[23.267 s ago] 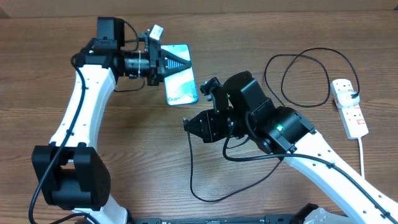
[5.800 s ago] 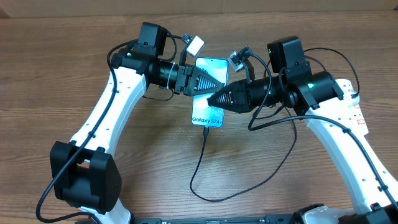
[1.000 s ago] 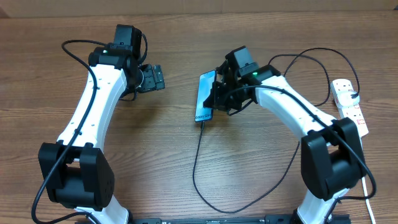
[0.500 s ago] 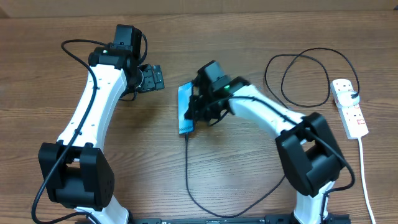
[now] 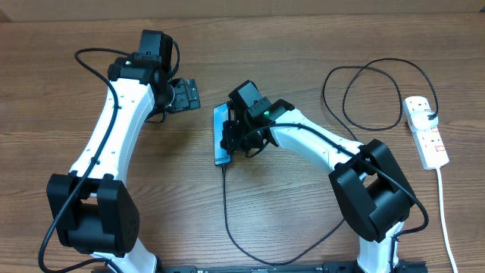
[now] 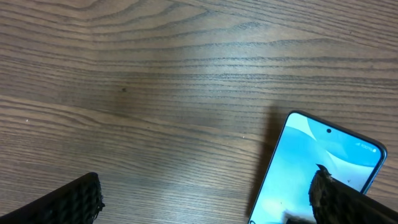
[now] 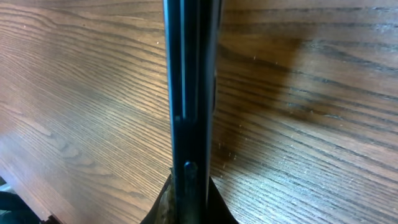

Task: Plug charger to phone and switch on socket
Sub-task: 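Lower the phone flat onto the table with the right gripper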

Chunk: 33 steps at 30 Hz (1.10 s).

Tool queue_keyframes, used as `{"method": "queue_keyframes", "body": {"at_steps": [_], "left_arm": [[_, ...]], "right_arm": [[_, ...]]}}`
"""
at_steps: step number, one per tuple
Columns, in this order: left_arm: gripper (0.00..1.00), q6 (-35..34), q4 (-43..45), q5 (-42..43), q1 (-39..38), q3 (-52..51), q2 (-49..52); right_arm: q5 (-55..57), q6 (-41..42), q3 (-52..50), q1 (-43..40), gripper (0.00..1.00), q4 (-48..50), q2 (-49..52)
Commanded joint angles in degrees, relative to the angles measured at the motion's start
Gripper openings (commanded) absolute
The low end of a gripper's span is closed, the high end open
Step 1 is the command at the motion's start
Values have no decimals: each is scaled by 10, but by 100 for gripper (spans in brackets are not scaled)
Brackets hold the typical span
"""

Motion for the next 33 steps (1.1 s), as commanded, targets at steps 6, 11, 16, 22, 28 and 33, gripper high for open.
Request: {"method": "queue_keyframes", "body": {"at_steps": [6,11,16,22,28,33], "left_arm": [[100,13,-1,-10,-1,3,-11],[99,13,-1,-10,-1,3,-11],[100,13,-1,-10,-1,3,-11],[100,13,-1,-10,-1,3,-11],[100,13,-1,-10,-1,3,-11],[100,13,-1,-10,-1,3,-11]], "right_arm": [[10,0,9,-4,4,15,13],[-3,2,9,-8,4,28,45],[-11,1,9,-10,4,56,55],[-9,-1,9,-29,10,73,55],[-9,-3,9,-45,10,70,56],[-9,-2,9,-44,14,68,56]]}}
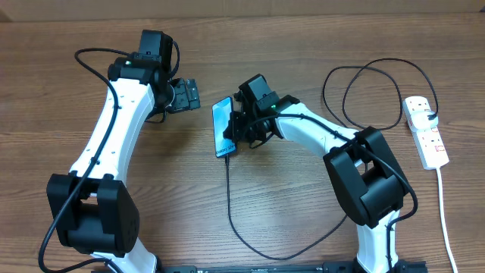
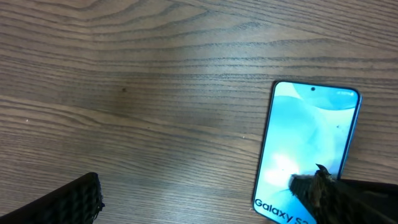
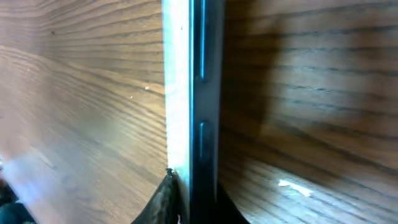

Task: Plug charger to phone and switch on socket
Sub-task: 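Lower the phone flat onto the table with the right gripper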

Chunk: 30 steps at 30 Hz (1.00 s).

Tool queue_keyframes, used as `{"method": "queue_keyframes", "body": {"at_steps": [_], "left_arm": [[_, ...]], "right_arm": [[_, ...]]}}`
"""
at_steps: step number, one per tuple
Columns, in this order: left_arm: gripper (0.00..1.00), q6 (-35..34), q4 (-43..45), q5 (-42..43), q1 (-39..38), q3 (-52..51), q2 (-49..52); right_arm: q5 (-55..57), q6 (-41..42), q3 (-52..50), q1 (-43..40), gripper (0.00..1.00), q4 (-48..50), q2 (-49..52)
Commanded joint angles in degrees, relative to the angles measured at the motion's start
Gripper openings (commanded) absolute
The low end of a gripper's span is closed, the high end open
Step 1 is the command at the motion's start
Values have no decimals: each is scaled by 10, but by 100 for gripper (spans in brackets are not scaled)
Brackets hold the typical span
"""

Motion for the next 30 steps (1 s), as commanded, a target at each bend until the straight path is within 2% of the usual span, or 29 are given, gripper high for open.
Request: {"method": "queue_keyframes", "body": {"at_steps": [1,8,13,21,25,30], "left_arm": [[100,13,-1,-9,-1,3,-11],[100,13,-1,-10,-1,3,-11],[99,13,-1,-10,-1,3,-11],[100,13,-1,-9,-1,3,-11],[100,13,-1,-10,-1,3,-11],[99,13,-1,-9,-1,3,-11]], "right_arm": [[21,-7,7,0,15,-2,7],[21,-7,7,7,22,-3,7],[21,-7,7,7,34,-3,7],[42,-7,7,7,40,-10,7],[56,-7,7,7,48,-17,7],[58,-7,7,7,52,-18,7]]}}
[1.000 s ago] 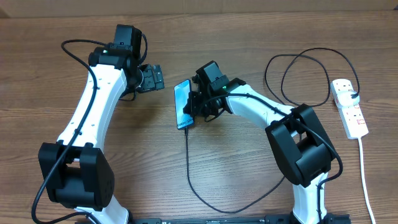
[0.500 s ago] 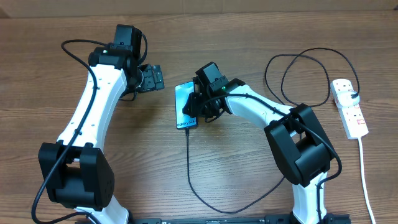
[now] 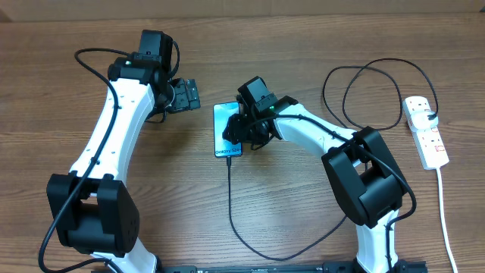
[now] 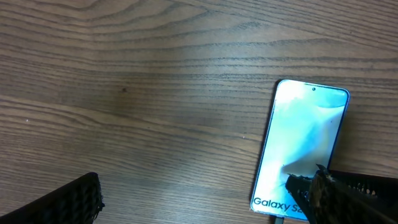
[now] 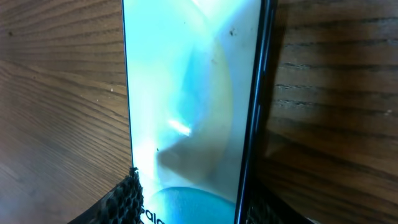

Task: Plug charger to phone and switch on socket
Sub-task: 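Lower the phone flat onto the table with the right gripper, then release the phone and move the right gripper to the power strip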

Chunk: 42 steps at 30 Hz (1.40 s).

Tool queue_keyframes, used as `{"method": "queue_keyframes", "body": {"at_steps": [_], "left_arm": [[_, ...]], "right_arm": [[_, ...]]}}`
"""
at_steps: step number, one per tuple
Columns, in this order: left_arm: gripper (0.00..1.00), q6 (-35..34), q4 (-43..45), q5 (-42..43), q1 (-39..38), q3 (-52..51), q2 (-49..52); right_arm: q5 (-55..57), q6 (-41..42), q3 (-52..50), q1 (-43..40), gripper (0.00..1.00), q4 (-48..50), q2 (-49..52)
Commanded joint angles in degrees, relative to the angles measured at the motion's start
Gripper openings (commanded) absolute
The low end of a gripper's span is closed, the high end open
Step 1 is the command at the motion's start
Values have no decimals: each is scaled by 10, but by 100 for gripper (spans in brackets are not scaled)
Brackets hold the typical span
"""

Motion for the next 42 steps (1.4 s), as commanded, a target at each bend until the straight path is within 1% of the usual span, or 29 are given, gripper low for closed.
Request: {"method": "queue_keyframes", "body": {"at_steps": [1,8,21,25,28,31,37,40,42], "left_arm": [[99,13,-1,-10,-1,3,-11],[100,13,-1,-10,-1,3,-11],[100,13,-1,-10,-1,3,-11],[100,13,-1,-10,-1,3,-11],[100,13,-1,-10,-1,3,-11],[100,13,-1,-9,-1,3,-11],[99,13,-1,-10,-1,3,-11],[100,13,-1,-10,-1,3,-11],[100,13,-1,-10,-1,3,-11]], "right_arm": [[11,-2,7,3,53,2,5],[39,-2,7,3,56,-12,5],[54,-2,7,3,56,-15,4],[64,-2,24,-9,54,-33,-11],[64,-12,51,-26,54,-72,-41],[78,-34,76,-46,54,-131,-81],[189,-34,84,-100,56,-279,-174],[256,-25,84,-138,61,-355,-207],[303,-12,84,-171,72,-401,-219]]}}
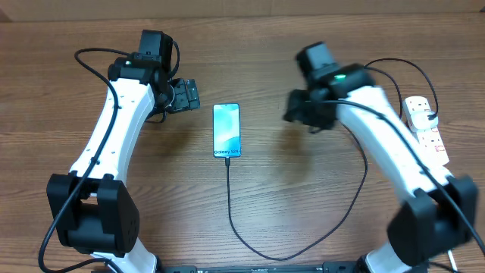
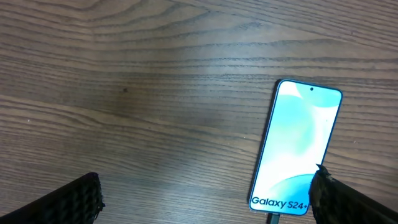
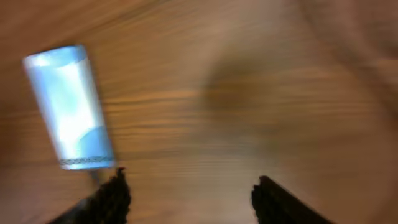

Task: Plug charger to phone and switch on socket
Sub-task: 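Release the phone and move the right gripper to the power strip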

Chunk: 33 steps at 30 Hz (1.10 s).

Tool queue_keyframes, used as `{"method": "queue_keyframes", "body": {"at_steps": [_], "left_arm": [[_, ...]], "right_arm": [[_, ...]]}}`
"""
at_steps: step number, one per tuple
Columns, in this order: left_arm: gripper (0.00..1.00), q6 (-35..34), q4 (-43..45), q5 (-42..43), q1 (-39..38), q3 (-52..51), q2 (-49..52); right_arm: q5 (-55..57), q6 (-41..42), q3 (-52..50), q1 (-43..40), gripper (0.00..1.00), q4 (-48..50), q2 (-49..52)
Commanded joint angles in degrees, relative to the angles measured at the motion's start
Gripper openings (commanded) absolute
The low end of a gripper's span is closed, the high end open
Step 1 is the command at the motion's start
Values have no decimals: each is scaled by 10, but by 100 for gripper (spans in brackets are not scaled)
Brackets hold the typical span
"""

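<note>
The phone (image 1: pixel 226 130) lies flat on the table, screen up and lit, with the black charger cable (image 1: pixel 228 205) plugged into its near end. It also shows in the left wrist view as the phone (image 2: pixel 296 144) and, blurred, as the phone (image 3: pixel 69 106) in the right wrist view. The white socket strip (image 1: pixel 425 130) lies at the far right with the charger plug in it. My right gripper (image 1: pixel 297 108) hangs open above the table between phone and socket. My left gripper (image 1: pixel 187 95) is open, left of the phone.
The black cable loops across the table (image 1: pixel 288 197) from the phone's near end round to the socket strip, with a coil (image 1: pixel 364 95) near the right arm. A white lead (image 1: pixel 445 220) runs from the strip to the front edge.
My right gripper has let go of the phone and moved away to the right, open. The phone now lies flat by itself. The left arm has not moved.
My right gripper held the phone on its edge, cable plugged in. Then the phone was tilted toward the table, then nearly flat with the screen up, still between the fingers. Now it lies free and the right gripper is away to the right.
</note>
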Motion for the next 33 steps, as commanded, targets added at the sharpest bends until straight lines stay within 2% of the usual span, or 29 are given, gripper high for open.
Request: {"method": "queue_keyframes", "body": {"at_steps": [1,4,9,16,21,28,33], "left_arm": [[100,13,-1,-7,-1,3,-11],[100,13,-1,-7,-1,3,-11],[100,13,-1,-7,-1,3,-11],[100,13,-1,-7,-1,3,-11],[99,13,-1,-7,-1,3,-11],[100,13,-1,-7,-1,3,-11],[99,13,-1,-7,-1,3,-11]], "right_arm": [[116,14,9,-58,77,-47,-20],[123,13,7,-127,90,-75,-19],[122,13,3,-251,100,-70,-19],[123,11,3,-393,100,-15,-19],[136,-45,-21,-468,100,51,-19],[144,-67,-55,-549,100,127,-14],[126,-68,-57,-579,100,144,-13]]}}
